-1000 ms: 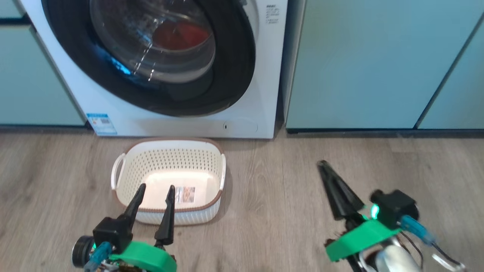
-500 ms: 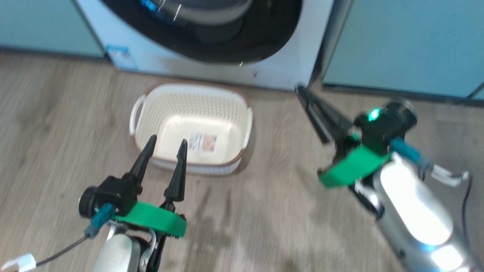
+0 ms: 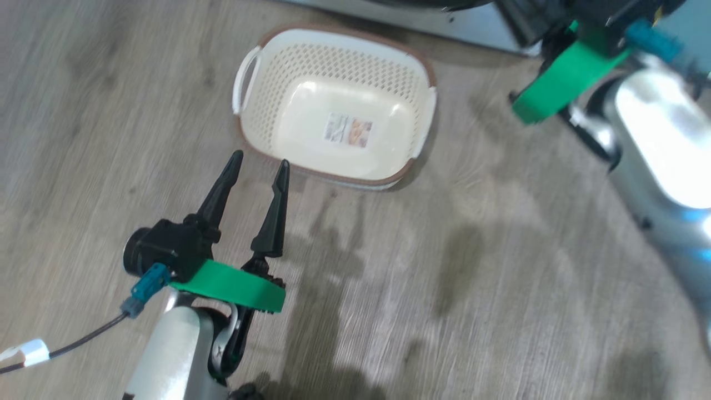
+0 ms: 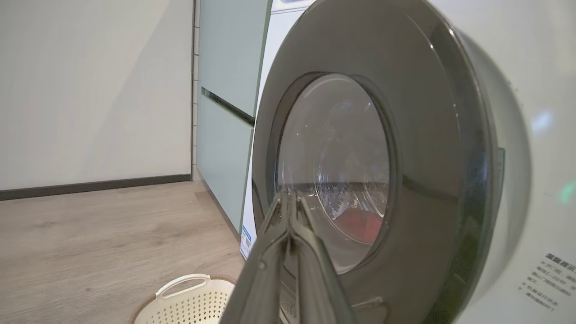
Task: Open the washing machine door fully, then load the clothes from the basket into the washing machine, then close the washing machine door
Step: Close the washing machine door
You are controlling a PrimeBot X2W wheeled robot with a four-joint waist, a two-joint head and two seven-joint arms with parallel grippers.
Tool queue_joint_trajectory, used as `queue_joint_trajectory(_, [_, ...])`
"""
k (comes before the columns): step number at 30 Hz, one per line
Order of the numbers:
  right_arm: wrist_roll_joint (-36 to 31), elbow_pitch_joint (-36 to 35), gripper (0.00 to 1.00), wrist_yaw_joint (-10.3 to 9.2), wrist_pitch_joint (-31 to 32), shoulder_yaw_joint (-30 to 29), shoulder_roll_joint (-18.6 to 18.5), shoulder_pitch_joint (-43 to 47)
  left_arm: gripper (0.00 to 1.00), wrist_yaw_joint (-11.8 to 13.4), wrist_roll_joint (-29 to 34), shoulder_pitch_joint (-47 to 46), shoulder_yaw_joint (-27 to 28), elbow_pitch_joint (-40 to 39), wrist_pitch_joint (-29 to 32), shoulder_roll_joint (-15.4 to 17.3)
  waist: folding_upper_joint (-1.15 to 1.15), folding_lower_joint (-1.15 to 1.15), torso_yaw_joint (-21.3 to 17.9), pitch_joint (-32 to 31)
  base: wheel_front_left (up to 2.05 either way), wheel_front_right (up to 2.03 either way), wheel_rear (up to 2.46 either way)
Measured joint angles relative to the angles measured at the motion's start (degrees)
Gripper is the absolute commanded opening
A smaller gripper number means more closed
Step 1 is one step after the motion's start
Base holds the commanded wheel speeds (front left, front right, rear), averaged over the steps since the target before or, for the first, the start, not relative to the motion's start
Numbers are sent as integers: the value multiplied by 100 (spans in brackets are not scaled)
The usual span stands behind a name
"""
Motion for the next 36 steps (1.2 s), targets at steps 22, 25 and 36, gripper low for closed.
queue_joint_trajectory(22, [-272,2669,0,2,23,-327,-34,-1830,100,7,-140,-388,-51,-42,-1,-22,0,-1,263,674,0,0,0])
queue_joint_trajectory(25, [-281,2939,0,2,-26,-352,-18,-2026,100,7,-140,-388,-96,-22,-1,-23,0,-1,289,709,0,0,0])
queue_joint_trajectory(36, [-397,3934,0,2,-156,-648,-16,-2827,100,5,-188,-478,-112,0,-1,-29,0,-1,445,794,0,0,0])
